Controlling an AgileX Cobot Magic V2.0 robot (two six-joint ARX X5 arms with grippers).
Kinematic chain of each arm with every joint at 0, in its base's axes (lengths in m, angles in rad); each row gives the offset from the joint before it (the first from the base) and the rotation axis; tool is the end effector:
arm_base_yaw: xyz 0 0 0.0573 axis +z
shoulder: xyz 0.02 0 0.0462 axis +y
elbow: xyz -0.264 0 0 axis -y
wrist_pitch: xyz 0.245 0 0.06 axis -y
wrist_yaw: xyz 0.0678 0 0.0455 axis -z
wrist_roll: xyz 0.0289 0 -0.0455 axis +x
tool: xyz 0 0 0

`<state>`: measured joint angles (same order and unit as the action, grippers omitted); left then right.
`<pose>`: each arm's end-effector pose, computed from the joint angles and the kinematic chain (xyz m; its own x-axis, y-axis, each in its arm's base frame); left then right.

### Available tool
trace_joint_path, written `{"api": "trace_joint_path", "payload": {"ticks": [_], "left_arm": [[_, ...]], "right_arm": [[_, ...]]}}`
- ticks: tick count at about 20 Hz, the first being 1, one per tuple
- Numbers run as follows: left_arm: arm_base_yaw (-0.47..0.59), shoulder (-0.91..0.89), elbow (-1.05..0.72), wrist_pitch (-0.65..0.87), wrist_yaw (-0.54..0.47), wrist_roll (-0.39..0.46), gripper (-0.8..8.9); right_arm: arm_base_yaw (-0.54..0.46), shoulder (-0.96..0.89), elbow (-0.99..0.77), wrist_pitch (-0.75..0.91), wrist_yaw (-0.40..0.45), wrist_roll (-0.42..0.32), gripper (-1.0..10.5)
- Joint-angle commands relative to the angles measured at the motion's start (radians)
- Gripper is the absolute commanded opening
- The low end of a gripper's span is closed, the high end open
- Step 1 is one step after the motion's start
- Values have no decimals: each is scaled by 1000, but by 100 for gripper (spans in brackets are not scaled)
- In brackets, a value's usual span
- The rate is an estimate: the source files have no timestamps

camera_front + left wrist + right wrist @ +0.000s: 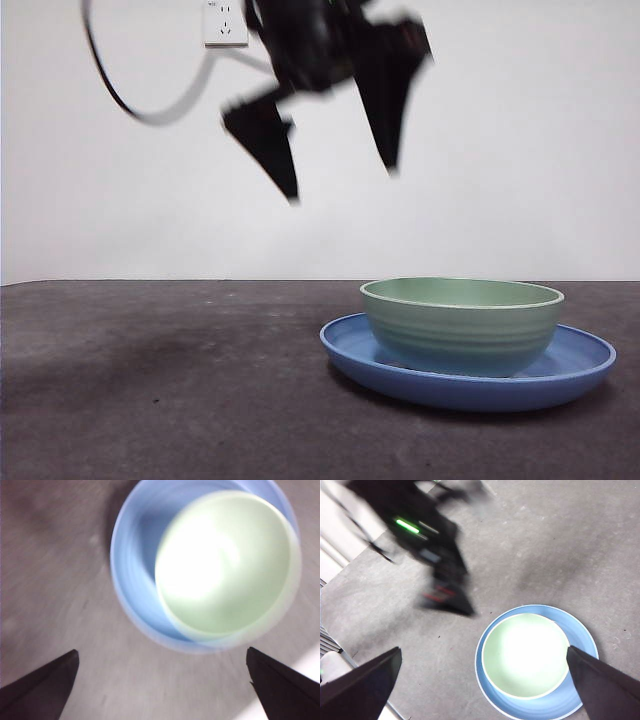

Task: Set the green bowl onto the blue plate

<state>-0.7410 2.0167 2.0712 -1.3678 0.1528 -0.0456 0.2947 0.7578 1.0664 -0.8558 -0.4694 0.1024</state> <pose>0.2920 -0.2731 0.3218 0.0830 -0.2822 -0.9558 0.6625 0.7321 -0.1586 0.1142 0.0483 0.3678 0.5974 0.6541 -0.4640 -0.5745 0.7528 0.3214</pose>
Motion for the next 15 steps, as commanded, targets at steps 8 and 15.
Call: {"api": "trace_joint_path", "payload": {"ticks": [8, 15], "left_arm": [[49, -463, -184, 37, 2, 82, 734], [137, -967, -776, 332, 3, 137, 734]], "right_arm": [[5, 6, 13, 10, -2, 1, 586], [5, 5, 13, 10, -1, -6, 586]]}}
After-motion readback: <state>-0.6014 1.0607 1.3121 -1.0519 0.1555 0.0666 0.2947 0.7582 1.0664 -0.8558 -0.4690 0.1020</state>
